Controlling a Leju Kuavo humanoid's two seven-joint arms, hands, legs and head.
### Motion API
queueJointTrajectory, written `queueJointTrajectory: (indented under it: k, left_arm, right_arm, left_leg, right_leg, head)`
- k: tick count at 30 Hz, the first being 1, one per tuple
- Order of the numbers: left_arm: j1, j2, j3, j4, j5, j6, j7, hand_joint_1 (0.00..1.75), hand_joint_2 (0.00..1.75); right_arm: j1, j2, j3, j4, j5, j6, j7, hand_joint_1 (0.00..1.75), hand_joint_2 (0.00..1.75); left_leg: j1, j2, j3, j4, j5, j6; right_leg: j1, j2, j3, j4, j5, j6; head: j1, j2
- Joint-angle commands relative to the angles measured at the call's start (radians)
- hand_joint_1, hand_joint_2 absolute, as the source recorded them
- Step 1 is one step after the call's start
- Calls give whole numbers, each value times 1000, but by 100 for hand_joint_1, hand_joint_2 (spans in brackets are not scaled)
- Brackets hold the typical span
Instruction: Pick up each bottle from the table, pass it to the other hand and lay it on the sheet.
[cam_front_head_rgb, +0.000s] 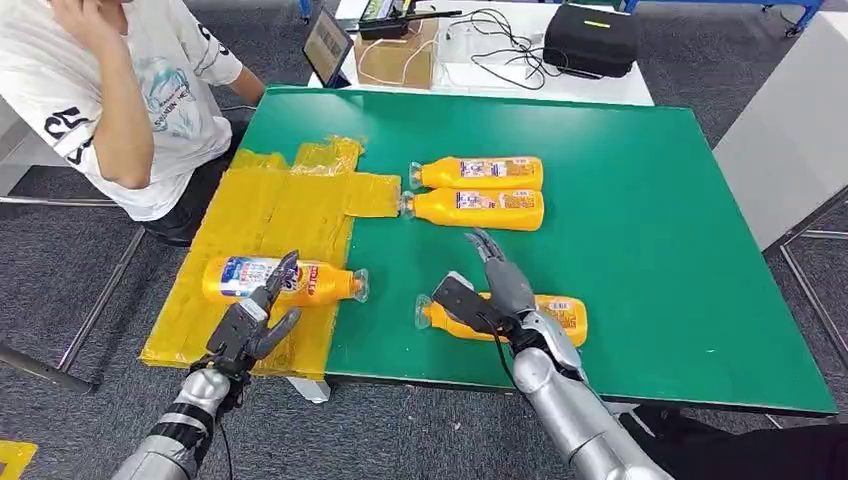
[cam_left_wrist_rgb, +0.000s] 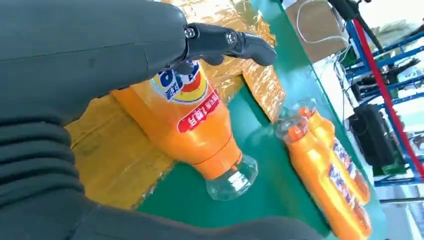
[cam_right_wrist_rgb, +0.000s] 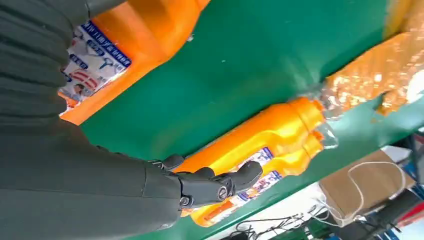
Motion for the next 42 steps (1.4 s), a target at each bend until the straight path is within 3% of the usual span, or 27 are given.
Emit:
queueJointTrajectory:
  k: [1, 13, 19, 27, 42]
  left_arm:
    - [-5, -87, 86, -43, 27, -57, 9, 0, 175]
    - [-33, -88, 96, -11, 45, -93, 9, 0, 175]
    - [3, -96, 115, -62, 59, -108, 9, 0, 175]
    - [10, -109, 131, -82, 47, -127, 9, 0, 175]
    - [30, -112, 143, -108, 38, -144, 9, 0, 175]
  right_arm:
    - [19, -100, -5, -60, 123, 35, 76, 0, 175]
    - [51, -128, 0, -63, 153, 125, 95, 0, 175]
    - [207, -199, 10, -240, 221, 165, 147, 0, 175]
    - [281, -336, -25, -349, 296, 273, 211, 0, 175]
    - [300, -413, -67, -428, 334, 349, 253, 0, 175]
  left_leg:
    - [0, -3, 1, 0, -1, 0]
    - [1, -3, 1, 1, -3, -1]
    - [1, -4, 3, 0, -4, -1]
    - [0, -5, -1, 0, -3, 1]
    - [-1, -3, 0, 0, -4, 1]
  right_leg:
    - [0, -4, 3, 0, -2, -1]
    - [1, -4, 3, 0, -3, -2]
    - [2, -6, 5, -1, -5, -1]
    - [0, -6, 2, -2, -3, 0]
    - [-1, -4, 3, -2, -4, 2]
  head:
    - [0, 0]
    - [0, 0]
    - [0, 0]
    - [0, 0]
    - [0, 0]
